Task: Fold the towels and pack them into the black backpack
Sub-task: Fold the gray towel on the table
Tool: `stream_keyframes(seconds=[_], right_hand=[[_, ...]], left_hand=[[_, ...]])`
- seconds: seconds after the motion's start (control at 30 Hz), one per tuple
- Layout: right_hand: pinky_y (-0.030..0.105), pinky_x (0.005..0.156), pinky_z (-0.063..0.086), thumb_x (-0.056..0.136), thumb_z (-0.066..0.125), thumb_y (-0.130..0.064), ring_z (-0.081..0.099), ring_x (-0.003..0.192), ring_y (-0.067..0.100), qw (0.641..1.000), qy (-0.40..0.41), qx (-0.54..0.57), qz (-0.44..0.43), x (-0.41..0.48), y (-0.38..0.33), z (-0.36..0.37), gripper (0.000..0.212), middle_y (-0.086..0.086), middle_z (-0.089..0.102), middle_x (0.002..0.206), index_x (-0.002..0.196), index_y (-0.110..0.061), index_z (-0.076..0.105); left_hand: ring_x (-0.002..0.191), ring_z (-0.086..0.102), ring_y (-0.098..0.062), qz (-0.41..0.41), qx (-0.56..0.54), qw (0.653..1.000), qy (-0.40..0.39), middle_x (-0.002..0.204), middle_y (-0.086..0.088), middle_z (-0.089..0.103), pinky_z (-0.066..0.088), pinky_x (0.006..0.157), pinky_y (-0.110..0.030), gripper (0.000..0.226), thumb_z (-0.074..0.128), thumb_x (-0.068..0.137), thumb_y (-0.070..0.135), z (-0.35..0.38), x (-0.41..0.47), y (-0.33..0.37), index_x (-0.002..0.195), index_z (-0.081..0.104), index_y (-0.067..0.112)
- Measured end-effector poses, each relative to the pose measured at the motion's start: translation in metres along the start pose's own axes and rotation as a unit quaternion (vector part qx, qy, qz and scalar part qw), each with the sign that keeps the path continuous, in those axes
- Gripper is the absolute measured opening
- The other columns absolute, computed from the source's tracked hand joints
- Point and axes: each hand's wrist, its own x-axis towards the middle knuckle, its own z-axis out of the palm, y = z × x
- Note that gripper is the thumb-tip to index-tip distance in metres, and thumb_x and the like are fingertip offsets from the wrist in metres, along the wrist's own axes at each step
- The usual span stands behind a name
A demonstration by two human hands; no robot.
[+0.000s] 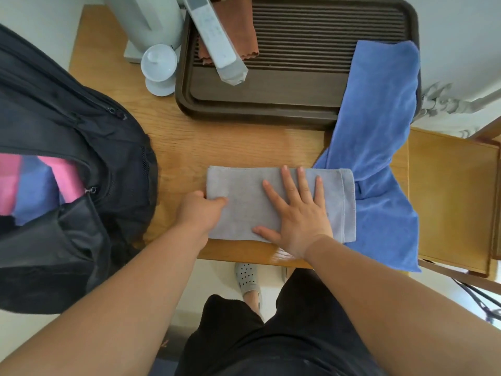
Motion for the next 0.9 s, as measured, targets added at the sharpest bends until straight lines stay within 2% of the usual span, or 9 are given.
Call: stream_keyframes(seconds=[0.1, 0.17, 0.23, 0.37, 0.5, 0.63, 0.7, 0.8, 0.9], right_hand=[[0.064, 0.118, -0.008, 0.084, 0.015, -0.088, -0.019, 0.151, 0.036, 1.000, 0.005, -0.005, -0.001, 0.000, -0.001, 0.001, 0.093, 0.008, -0.014, 0.167, 0.159, -0.037, -0.005], [0.063, 0.118, -0.009, 0.087, 0.011, -0.085, -0.021, 0.151, 0.033, 1.000, 0.002, -0.020, -0.010, -0.001, -0.003, 0.001, 0.091, 0.006, -0.016, 0.167, 0.159, -0.033, -0.008], [0.063, 0.118, -0.010, 0.089, 0.008, -0.082, -0.023, 0.151, 0.031, 0.999, -0.006, -0.029, -0.011, -0.001, -0.006, -0.001, 0.090, 0.003, -0.019, 0.167, 0.159, -0.030, -0.012], [0.060, 0.120, -0.010, 0.093, 0.005, -0.076, -0.026, 0.151, 0.028, 0.999, -0.032, -0.021, -0.012, -0.006, -0.008, -0.010, 0.084, 0.000, -0.022, 0.166, 0.158, -0.027, -0.015], [0.050, 0.125, -0.001, 0.096, 0.011, -0.071, -0.017, 0.153, 0.023, 0.996, -0.014, 0.079, 0.031, -0.024, -0.004, -0.032, 0.077, -0.002, -0.014, 0.168, 0.160, -0.030, -0.001], [0.045, 0.122, 0.021, 0.095, 0.023, -0.069, 0.019, 0.149, 0.024, 0.960, 0.003, 0.258, 0.105, -0.048, 0.018, -0.048, 0.072, 0.000, 0.019, 0.164, 0.156, -0.030, 0.027], [0.043, 0.119, 0.028, 0.099, 0.030, -0.063, 0.028, 0.146, 0.024, 0.945, 0.012, 0.305, 0.122, -0.057, 0.034, -0.051, 0.064, 0.000, 0.028, 0.159, 0.151, -0.027, 0.038], [0.035, 0.116, 0.029, 0.103, 0.034, -0.052, 0.033, 0.142, 0.017, 0.917, 0.024, 0.372, 0.145, -0.066, 0.055, -0.057, 0.054, -0.001, 0.034, 0.156, 0.148, -0.024, 0.043], [0.032, 0.113, 0.032, 0.105, 0.033, -0.052, 0.043, 0.134, 0.012, 0.846, 0.024, 0.496, 0.195, -0.065, 0.071, -0.063, 0.048, -0.008, 0.048, 0.145, 0.143, -0.030, 0.049]], left_hand=[[0.081, 0.072, -0.029, 0.002, -0.037, 0.999, 0.007, 0.092, -0.007, 0.074, 0.062, 0.076, -0.049, 0.020, 0.080, 0.080, 0.025, -0.003, -0.003, 0.002, 0.088, 0.066, 0.013], [0.084, 0.071, -0.029, 0.012, -0.043, 0.999, 0.004, 0.093, -0.008, 0.072, 0.061, 0.076, -0.046, 0.021, 0.078, 0.082, 0.022, -0.006, -0.006, 0.002, 0.082, 0.059, 0.016], [0.088, 0.070, -0.030, 0.010, -0.045, 0.999, -0.010, 0.096, -0.009, 0.071, 0.060, 0.081, -0.048, 0.021, 0.076, 0.084, 0.019, -0.008, -0.009, -0.001, 0.082, 0.056, 0.018], [0.092, 0.069, -0.023, 0.008, -0.063, 0.996, -0.063, 0.103, -0.002, 0.072, 0.059, 0.086, -0.044, 0.013, 0.067, 0.092, 0.012, -0.020, -0.020, -0.003, 0.098, 0.065, 0.022], [0.095, 0.068, -0.016, 0.094, -0.079, 0.987, -0.099, 0.108, 0.000, 0.070, 0.057, 0.079, -0.033, 0.029, 0.063, 0.094, 0.010, -0.030, -0.047, 0.015, 0.122, 0.061, 0.019], [0.098, 0.068, -0.014, 0.173, -0.083, 0.970, -0.148, 0.108, 0.001, 0.068, 0.054, 0.077, -0.029, 0.042, 0.062, 0.094, 0.008, -0.015, -0.078, 0.030, 0.133, 0.053, 0.023], [0.093, 0.066, -0.013, 0.206, -0.062, 0.965, -0.153, 0.103, 0.001, 0.067, 0.052, 0.073, -0.027, 0.044, 0.061, 0.094, 0.008, 0.001, -0.092, 0.036, 0.134, 0.054, 0.024], [0.080, 0.061, -0.011, 0.254, -0.012, 0.958, -0.134, 0.092, 0.003, 0.060, 0.047, 0.066, -0.023, 0.042, 0.061, 0.094, 0.010, 0.032, -0.110, 0.046, 0.132, 0.053, 0.027], [0.071, 0.055, -0.008, 0.300, 0.049, 0.946, -0.114, 0.082, 0.010, 0.053, 0.043, 0.062, -0.018, 0.046, 0.061, 0.094, 0.011, 0.066, -0.124, 0.055, 0.136, 0.052, 0.027]])
